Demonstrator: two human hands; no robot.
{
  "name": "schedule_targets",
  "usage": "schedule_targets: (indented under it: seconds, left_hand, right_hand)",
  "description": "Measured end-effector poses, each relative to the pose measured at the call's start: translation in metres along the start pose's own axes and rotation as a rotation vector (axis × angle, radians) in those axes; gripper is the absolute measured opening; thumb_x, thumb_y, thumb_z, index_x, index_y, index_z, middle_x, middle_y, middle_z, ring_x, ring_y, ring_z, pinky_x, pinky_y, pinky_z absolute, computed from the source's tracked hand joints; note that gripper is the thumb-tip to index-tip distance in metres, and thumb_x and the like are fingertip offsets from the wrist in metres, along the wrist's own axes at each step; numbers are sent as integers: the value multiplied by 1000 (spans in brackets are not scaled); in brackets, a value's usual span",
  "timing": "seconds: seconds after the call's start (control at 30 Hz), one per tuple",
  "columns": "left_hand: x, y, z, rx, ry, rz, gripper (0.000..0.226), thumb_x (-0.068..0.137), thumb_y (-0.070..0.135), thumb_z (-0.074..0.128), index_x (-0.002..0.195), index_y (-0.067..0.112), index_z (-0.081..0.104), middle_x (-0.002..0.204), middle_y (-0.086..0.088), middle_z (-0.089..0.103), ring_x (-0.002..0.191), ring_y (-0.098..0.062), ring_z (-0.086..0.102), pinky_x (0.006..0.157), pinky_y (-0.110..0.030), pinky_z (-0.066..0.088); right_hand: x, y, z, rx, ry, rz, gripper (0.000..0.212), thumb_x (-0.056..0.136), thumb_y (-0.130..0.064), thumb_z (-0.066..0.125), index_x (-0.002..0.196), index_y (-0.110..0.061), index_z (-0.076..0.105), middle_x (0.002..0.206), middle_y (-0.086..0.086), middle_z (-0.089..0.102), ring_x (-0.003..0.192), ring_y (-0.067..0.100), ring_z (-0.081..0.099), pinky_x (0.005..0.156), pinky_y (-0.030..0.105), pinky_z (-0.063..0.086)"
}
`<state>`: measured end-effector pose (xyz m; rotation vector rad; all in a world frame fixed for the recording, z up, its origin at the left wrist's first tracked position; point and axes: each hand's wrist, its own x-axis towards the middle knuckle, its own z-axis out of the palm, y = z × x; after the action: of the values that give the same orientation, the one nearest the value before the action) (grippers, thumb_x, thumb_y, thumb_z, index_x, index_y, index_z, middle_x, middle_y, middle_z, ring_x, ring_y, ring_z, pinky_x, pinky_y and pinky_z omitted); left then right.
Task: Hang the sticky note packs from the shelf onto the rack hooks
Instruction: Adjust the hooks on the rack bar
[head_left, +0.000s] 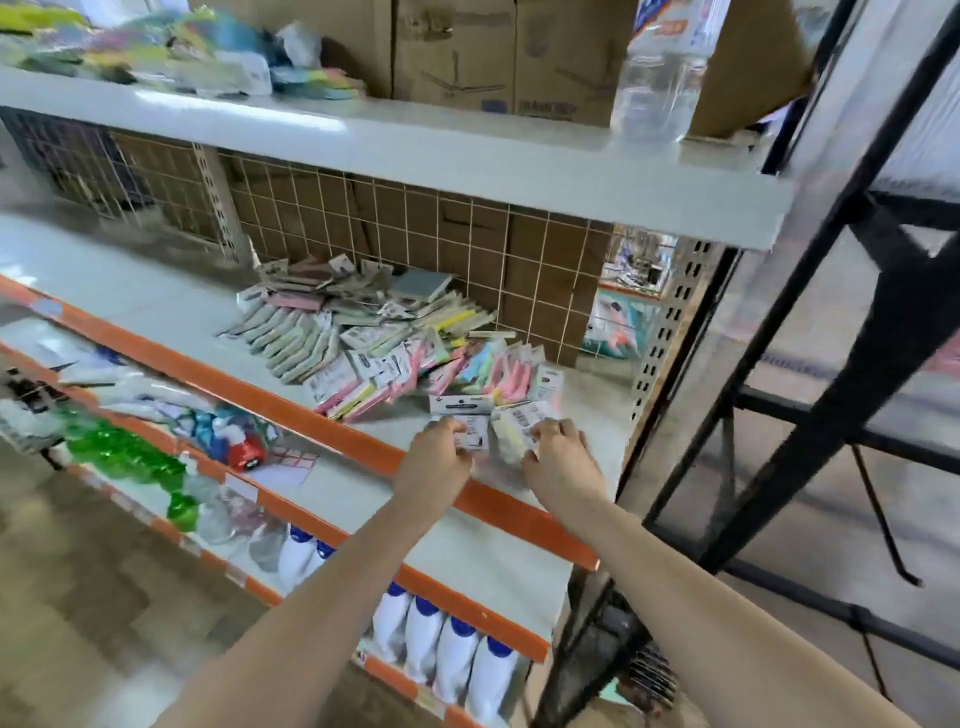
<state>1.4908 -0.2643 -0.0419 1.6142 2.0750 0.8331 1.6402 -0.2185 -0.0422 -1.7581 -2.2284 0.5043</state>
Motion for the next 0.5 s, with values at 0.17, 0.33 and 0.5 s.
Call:
schedule_targets:
  seconds: [0.17,0.33,0.5]
  left_hand:
    - [36,-16,16,106,23,-2,39,91,20,55,125,3,47,122,-19,55,119,-33,44,99,-37,28]
    - [43,-23,47,228,37,-68,63,89,49,54,134,9,37,140,-16,41,133,-32,32,107,-40,29]
    - [43,-27,63,456,63,-50,61,89,52,49,128,7,42,142,-19,38,136,-35,29,108,-49,24]
  right_hand:
    - [26,-10,14,-91,-36,54,51,96,-34,49,137,-8,37,139,14,36,130,34,33,103,44,37]
    - [45,-16,29,-257,-41,121,66,93,-44,51,143,-7,27,142,15,33,131,36,29,102,44,36]
    - [50,-15,40,-453,-12,128,56,96,-28,49,143,-8,27,142,15,33,127,37,31,97,44,37]
